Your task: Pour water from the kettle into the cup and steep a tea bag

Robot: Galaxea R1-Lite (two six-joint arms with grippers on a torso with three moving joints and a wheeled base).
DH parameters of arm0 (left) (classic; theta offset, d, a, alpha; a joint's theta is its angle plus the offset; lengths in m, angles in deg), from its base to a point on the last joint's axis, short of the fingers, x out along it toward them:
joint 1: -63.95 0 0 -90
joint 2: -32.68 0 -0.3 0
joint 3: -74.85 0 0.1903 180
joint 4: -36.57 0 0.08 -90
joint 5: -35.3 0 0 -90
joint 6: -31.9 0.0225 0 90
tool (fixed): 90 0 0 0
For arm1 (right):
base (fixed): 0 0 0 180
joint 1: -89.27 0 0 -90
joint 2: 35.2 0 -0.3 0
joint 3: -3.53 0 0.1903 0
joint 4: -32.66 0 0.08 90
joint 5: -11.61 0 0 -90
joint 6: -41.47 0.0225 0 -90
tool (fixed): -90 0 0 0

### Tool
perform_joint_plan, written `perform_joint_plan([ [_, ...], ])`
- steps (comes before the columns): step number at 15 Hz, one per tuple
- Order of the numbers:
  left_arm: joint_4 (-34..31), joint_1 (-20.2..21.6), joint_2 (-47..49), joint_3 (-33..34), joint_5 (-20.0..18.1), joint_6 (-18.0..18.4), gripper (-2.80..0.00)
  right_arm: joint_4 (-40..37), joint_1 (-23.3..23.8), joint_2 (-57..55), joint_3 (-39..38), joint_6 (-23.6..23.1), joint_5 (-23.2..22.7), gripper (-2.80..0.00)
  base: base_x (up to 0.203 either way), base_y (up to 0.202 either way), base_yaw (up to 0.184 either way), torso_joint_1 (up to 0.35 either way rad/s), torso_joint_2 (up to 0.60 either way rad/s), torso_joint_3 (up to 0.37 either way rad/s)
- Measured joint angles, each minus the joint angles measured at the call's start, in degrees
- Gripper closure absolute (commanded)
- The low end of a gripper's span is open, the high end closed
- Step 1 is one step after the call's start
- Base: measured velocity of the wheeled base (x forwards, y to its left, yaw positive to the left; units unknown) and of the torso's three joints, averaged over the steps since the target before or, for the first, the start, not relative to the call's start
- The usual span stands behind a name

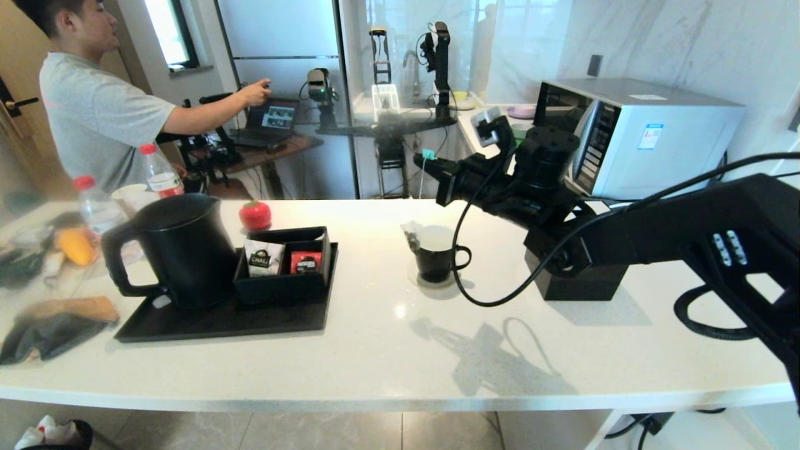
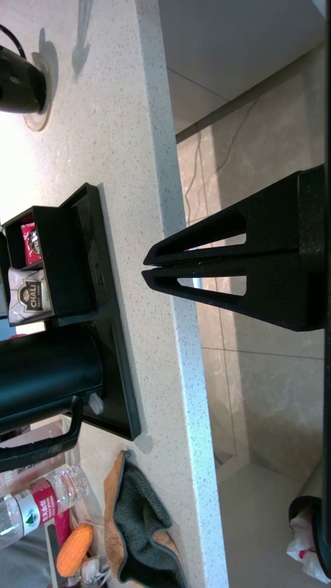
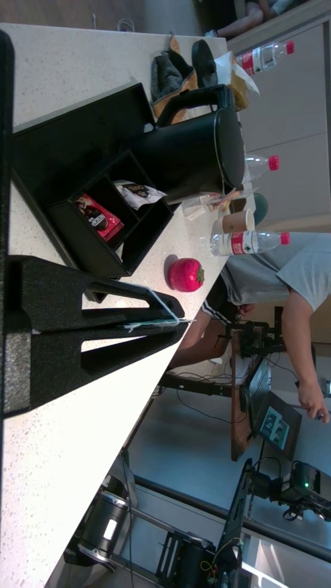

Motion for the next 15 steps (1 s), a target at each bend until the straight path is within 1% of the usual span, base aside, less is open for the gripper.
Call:
perform_joint_plan([
  [2, 0.00, 0.00, 0.00, 0.00, -0.02, 0.05, 0.00, 0.02, 0.21, -0.23, -0.01, -0.07, -0.08, 0.00, 0.000, 0.000, 0.000, 0.000, 0.00, 0.000],
  [8, 0.02, 0.00, 0.00, 0.00, 0.01, 0.00, 0.00, 0.91, 3.40, -4.04, 2.57, 0.92, -0.59, 0.00, 0.000, 0.000, 0.000, 0.000, 0.00, 0.000],
  [15, 0.00, 0.00, 0.00, 0.00, 0.01, -0.02, 0.00, 7.29, 3.99, -12.62, 2.55, 1.50, -0.50, 0.00, 0.000, 0.000, 0.000, 0.000, 0.00, 0.000],
])
